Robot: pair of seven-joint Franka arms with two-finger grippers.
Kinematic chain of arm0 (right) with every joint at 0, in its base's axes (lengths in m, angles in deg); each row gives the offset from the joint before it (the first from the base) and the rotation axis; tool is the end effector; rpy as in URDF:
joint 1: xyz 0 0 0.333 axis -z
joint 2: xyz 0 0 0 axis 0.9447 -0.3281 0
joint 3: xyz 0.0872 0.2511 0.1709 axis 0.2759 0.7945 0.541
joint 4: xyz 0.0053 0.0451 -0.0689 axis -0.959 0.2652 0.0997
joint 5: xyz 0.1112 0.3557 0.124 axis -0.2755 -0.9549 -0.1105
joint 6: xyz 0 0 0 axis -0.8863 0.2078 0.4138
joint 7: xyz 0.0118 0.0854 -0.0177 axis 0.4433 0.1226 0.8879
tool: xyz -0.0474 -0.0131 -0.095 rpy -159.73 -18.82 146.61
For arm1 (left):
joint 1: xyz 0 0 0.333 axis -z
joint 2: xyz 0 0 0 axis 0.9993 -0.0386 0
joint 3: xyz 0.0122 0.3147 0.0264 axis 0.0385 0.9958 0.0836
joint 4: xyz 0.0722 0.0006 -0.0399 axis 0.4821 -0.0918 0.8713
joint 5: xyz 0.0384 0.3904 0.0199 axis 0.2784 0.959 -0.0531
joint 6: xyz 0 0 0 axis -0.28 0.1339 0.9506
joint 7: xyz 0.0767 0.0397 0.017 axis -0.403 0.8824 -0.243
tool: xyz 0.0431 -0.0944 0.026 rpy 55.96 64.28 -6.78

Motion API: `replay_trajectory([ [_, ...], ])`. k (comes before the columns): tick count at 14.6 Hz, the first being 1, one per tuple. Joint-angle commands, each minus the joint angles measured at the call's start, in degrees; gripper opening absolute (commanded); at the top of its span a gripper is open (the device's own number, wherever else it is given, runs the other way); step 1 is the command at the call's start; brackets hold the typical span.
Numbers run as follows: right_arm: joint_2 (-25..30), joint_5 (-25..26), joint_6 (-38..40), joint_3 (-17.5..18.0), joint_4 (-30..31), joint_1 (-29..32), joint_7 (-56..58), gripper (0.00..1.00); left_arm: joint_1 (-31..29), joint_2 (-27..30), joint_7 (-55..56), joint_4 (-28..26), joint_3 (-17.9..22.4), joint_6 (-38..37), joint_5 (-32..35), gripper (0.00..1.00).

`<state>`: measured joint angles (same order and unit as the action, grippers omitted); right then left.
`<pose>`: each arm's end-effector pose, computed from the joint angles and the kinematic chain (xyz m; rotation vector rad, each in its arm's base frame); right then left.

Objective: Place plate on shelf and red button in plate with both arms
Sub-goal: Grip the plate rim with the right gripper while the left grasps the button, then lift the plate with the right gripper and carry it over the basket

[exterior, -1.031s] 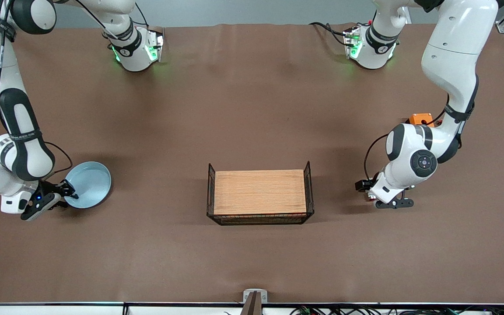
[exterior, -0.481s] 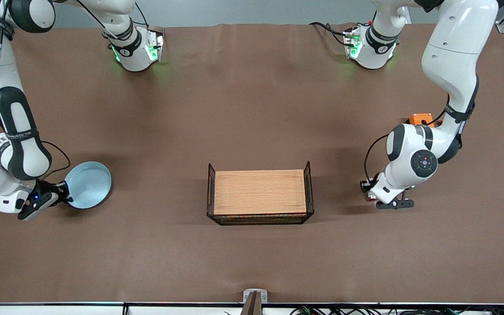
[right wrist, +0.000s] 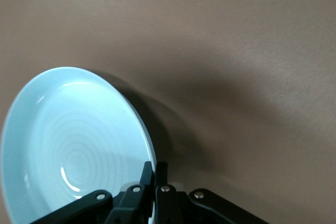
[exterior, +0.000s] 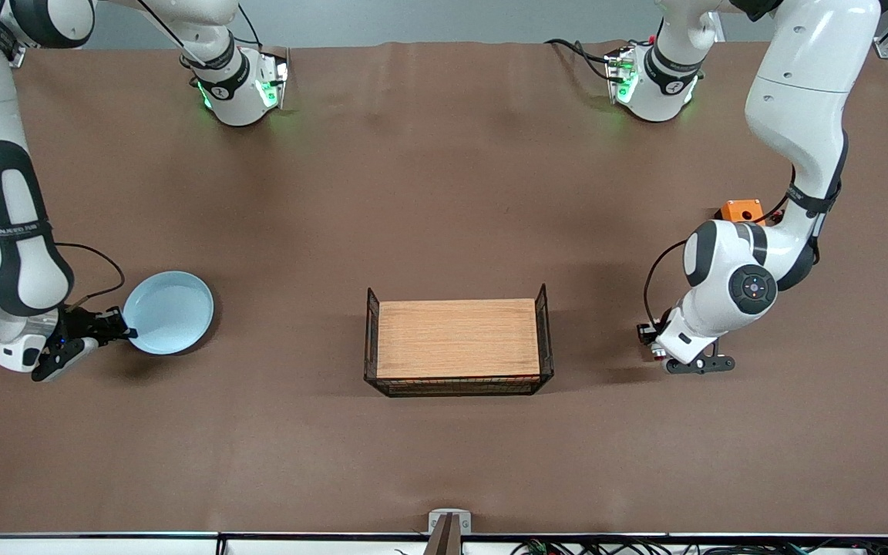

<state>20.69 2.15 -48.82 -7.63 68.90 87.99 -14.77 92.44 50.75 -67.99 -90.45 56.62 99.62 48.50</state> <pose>0.6310 -0.1883 0.2194 -2.7405 -0.6830 0.0594 0.6344 -0.0979 0.1955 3.1127 0.0652 0.0056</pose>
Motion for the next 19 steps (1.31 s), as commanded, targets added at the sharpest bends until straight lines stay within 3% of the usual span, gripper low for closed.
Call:
replay_trajectory([
  [1,5.1,-0.6,7.8,0.7,0.4,0.6,-5.6,0.00,-0.2,3.4,0.9,-0.1,0.0,-3.0,0.5,0.26],
  [7,10.1,-1.0,20.9,1.2,-1.6,-0.2,-18.4,0.01,-0.3,7.3,1.0,5.3,0.0,-12.5,-0.8,0.26],
  [9,12.0,-4.7,24.4,1.7,-1.6,-0.2,-22.4,0.01,-0.7,9.9,0.9,5.4,0.0,-14.3,-1.7,0.26],
  [12,15.4,-5.4,28.0,1.9,-1.6,-2.3,-31.4,0.01,-0.8,13.3,0.9,6.9,0.1,-19.7,-3.3,0.26],
  [14,18.3,-5.6,30.1,2.0,-1.6,-5.1,-39.5,0.01,-0.8,14.1,1.0,10.3,0.2,-25.6,-3.4,0.26],
  [19,23.5,-12.6,33.6,2.1,-1.7,-11.2,-58.2,0.01,-0.7,14.4,5.9,18.6,0.2,-36.8,-4.6,0.26],
])
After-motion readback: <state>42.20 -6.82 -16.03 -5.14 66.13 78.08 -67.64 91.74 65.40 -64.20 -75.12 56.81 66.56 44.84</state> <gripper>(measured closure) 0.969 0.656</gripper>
